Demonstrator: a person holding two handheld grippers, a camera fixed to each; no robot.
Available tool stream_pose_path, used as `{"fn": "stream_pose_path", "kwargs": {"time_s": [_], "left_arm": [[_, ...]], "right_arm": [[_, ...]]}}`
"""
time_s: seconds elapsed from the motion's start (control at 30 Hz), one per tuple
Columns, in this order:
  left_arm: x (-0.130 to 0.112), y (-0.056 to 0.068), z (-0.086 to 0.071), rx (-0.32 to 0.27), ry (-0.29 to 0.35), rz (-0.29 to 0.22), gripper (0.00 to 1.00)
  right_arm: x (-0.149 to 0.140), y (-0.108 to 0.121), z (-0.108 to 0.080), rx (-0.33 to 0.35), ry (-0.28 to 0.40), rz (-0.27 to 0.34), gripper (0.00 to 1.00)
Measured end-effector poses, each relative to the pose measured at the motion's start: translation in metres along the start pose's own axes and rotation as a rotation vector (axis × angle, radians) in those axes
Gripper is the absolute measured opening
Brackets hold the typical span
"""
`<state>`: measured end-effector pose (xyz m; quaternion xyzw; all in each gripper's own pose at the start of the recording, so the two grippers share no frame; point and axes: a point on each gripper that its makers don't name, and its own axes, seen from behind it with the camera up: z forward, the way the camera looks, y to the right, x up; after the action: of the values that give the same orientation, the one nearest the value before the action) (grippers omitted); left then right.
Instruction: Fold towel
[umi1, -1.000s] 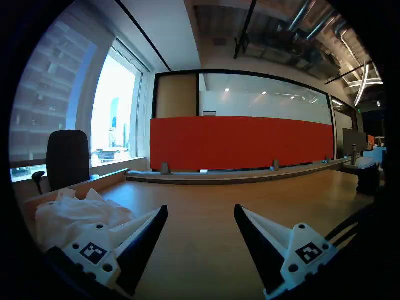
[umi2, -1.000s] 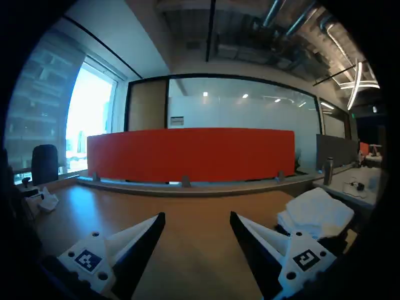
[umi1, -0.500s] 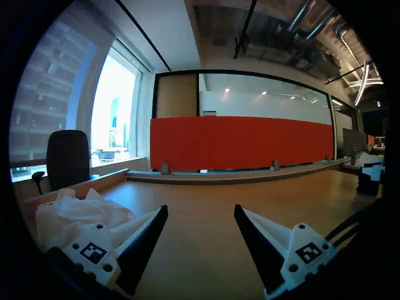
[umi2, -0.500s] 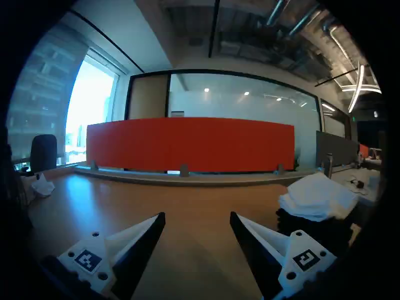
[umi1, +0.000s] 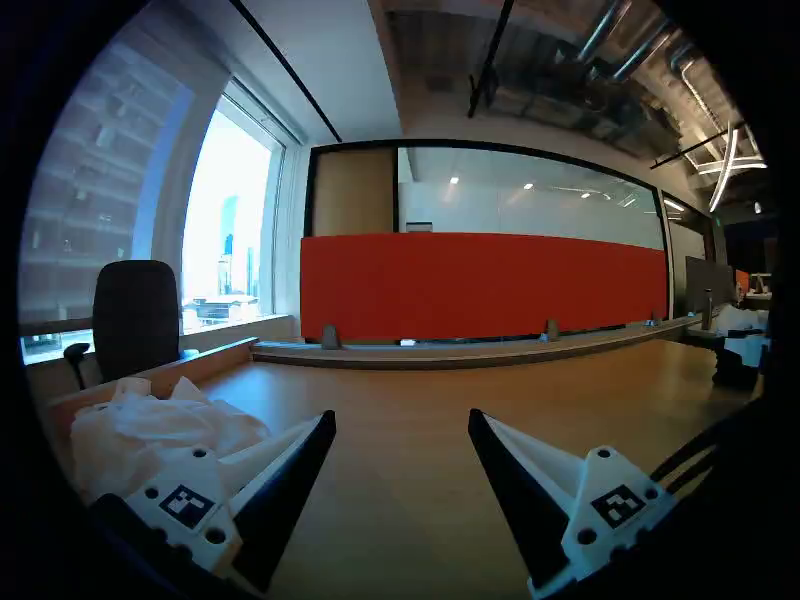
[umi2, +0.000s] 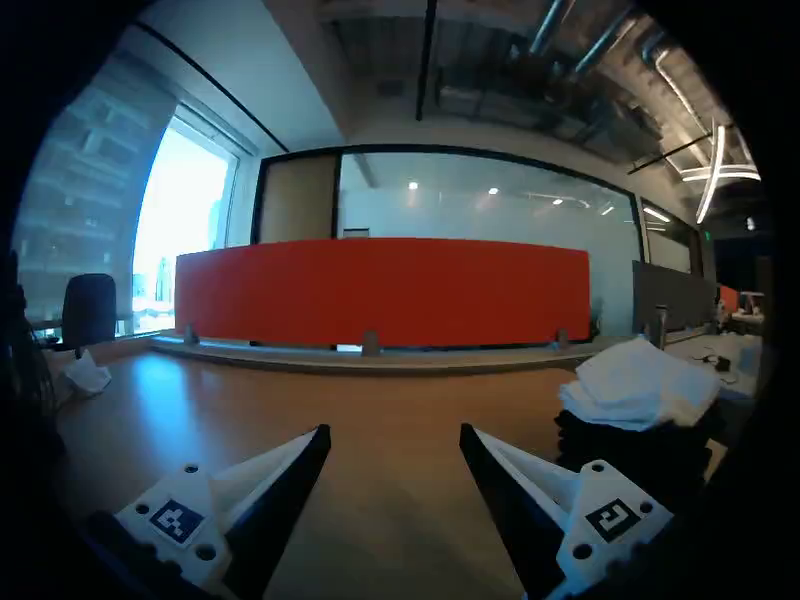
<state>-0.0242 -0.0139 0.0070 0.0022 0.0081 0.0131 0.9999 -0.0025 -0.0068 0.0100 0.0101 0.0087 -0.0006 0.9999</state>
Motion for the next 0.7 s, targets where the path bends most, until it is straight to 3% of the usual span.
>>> {"fn": "stream_pose_path", "kwargs": {"time_s": [0.7], "left_arm": [[-0.0003,0.0002,-0.0004,0.000,0.000,0.000,0.98]], "right_arm": [[0.0027,0.0015,-0.0015,0.000,0.028,0.002,1.00]]}}
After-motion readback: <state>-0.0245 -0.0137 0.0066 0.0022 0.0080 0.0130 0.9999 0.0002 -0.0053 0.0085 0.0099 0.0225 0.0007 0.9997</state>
